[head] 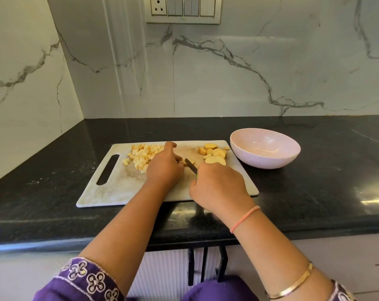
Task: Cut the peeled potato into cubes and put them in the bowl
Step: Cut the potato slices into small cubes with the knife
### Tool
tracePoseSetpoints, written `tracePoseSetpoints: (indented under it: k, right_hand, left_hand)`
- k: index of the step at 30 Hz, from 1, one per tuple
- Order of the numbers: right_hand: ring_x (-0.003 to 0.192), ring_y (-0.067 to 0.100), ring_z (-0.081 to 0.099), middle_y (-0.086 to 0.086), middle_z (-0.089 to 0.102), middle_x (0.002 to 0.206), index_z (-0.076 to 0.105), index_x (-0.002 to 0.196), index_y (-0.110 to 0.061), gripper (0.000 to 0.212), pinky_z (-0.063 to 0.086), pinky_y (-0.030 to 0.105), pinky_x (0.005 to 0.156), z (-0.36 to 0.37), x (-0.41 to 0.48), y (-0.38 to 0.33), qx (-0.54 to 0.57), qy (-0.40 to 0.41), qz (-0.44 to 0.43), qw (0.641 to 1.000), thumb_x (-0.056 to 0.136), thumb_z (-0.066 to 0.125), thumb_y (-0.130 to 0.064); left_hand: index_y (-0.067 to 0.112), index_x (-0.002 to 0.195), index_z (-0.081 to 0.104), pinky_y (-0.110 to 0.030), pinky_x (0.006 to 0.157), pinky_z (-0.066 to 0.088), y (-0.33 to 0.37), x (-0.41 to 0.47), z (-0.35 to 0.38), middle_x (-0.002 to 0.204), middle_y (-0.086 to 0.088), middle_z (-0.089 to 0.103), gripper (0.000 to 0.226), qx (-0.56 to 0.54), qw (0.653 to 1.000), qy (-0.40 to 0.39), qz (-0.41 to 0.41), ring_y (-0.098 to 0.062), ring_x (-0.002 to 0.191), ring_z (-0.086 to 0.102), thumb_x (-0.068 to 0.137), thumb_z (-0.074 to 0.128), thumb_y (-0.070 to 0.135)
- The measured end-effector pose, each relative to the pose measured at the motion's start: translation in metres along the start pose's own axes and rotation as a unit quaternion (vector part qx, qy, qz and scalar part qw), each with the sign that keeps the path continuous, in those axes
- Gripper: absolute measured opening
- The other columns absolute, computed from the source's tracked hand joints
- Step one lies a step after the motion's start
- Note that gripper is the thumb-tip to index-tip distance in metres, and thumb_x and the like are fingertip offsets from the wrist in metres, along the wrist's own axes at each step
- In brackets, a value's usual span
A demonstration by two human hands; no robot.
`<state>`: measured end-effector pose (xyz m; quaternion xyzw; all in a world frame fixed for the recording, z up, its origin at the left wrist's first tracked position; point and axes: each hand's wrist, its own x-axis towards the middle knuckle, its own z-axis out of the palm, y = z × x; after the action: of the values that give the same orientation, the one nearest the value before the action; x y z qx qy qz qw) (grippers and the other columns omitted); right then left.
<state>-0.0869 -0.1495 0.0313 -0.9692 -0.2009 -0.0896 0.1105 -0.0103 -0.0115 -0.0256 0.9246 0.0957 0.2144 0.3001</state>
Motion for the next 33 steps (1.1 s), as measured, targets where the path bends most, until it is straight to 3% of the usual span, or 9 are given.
tracePoseSetpoints:
  k: [7,11,16,20,22,25,28,33]
  right_hand:
    - [0.069,0.019,0.042,-0.004,0.038,0.068,0.044,0.078,-0.02,0.019,0.024,0.026,0.049,-0.017,-0.019,0.014,-0.001,-0.003,0.003,1.0,0.093,0.042,-0.03]
    - [0.082,0.024,0.052,0.002,0.061,0.09,0.061,0.115,-0.019,0.032,0.037,0.03,0.063,-0.013,-0.017,0.026,0.05,0.043,0.038,0.997,0.093,0.041,-0.031]
    - [0.076,0.026,0.056,0.002,0.058,0.078,0.063,0.118,-0.02,0.033,0.04,0.029,0.061,0.001,0.007,0.05,0.128,0.081,0.049,0.987,0.093,0.043,-0.027]
    - [0.079,0.014,0.061,-0.001,0.069,0.102,0.057,0.132,-0.019,0.04,0.043,0.024,0.067,0.021,0.027,0.065,0.266,0.075,0.04,0.96,0.093,0.046,-0.024]
    - [0.063,-0.001,0.055,-0.018,0.064,0.082,0.06,0.128,-0.014,0.037,0.037,0.014,0.058,0.028,0.034,0.066,0.356,0.079,0.031,0.931,0.093,0.048,-0.019]
    - [0.04,0.001,0.039,-0.023,0.044,0.043,0.067,0.11,-0.022,0.028,0.028,0.014,0.044,0.033,0.04,0.069,0.466,0.103,0.046,0.877,0.092,0.049,-0.011]
    - [0.036,0.004,0.03,-0.017,0.036,0.039,0.064,0.099,-0.029,0.028,0.025,0.017,0.034,0.035,0.039,0.071,0.544,0.105,0.073,0.829,0.094,0.047,-0.008]
    - [0.034,0.006,0.031,-0.014,0.036,0.037,0.061,0.111,-0.027,0.028,0.025,0.016,0.034,0.039,0.039,0.07,0.569,0.102,0.079,0.812,0.096,0.047,-0.009]
  left_hand:
    - [0.02,0.132,0.044,-0.026,0.071,0.048,0.001,-0.001,-0.002,0.112,0.003,0.066,0.044,0.012,1.0,-0.005,0.011,-0.016,0.101,0.061,0.09,0.057,0.018]
    - [0.021,0.132,0.044,-0.028,0.073,0.051,0.0,-0.004,-0.003,0.111,0.003,0.066,0.043,0.02,1.0,-0.013,0.014,-0.016,0.098,0.061,0.09,0.057,0.019]
    - [0.02,0.13,0.046,-0.025,0.074,0.048,0.006,-0.004,-0.003,0.11,0.002,0.065,0.041,0.012,0.999,-0.028,0.024,-0.014,0.097,0.06,0.09,0.057,0.019]
    - [0.02,0.13,0.047,-0.026,0.076,0.049,0.004,-0.006,-0.002,0.108,0.002,0.065,0.042,0.024,0.999,-0.029,0.03,-0.015,0.097,0.06,0.089,0.057,0.021]
    - [0.019,0.129,0.048,-0.027,0.074,0.048,0.004,-0.004,-0.003,0.104,0.002,0.065,0.043,0.032,0.999,-0.018,0.034,-0.015,0.095,0.059,0.088,0.059,0.022]
    - [0.018,0.129,0.048,-0.027,0.071,0.047,0.007,-0.003,-0.004,0.098,0.002,0.063,0.043,0.041,0.998,-0.005,0.043,-0.015,0.09,0.058,0.088,0.061,0.024]
    - [0.017,0.129,0.048,-0.028,0.073,0.046,0.007,-0.004,-0.004,0.102,-0.001,0.064,0.045,0.058,0.997,-0.006,0.049,-0.018,0.094,0.058,0.087,0.061,0.027]
    - [0.02,0.128,0.049,-0.027,0.079,0.042,0.004,-0.005,-0.003,0.111,-0.001,0.059,0.042,0.09,0.994,0.006,0.058,-0.019,0.103,0.052,0.087,0.059,0.024]
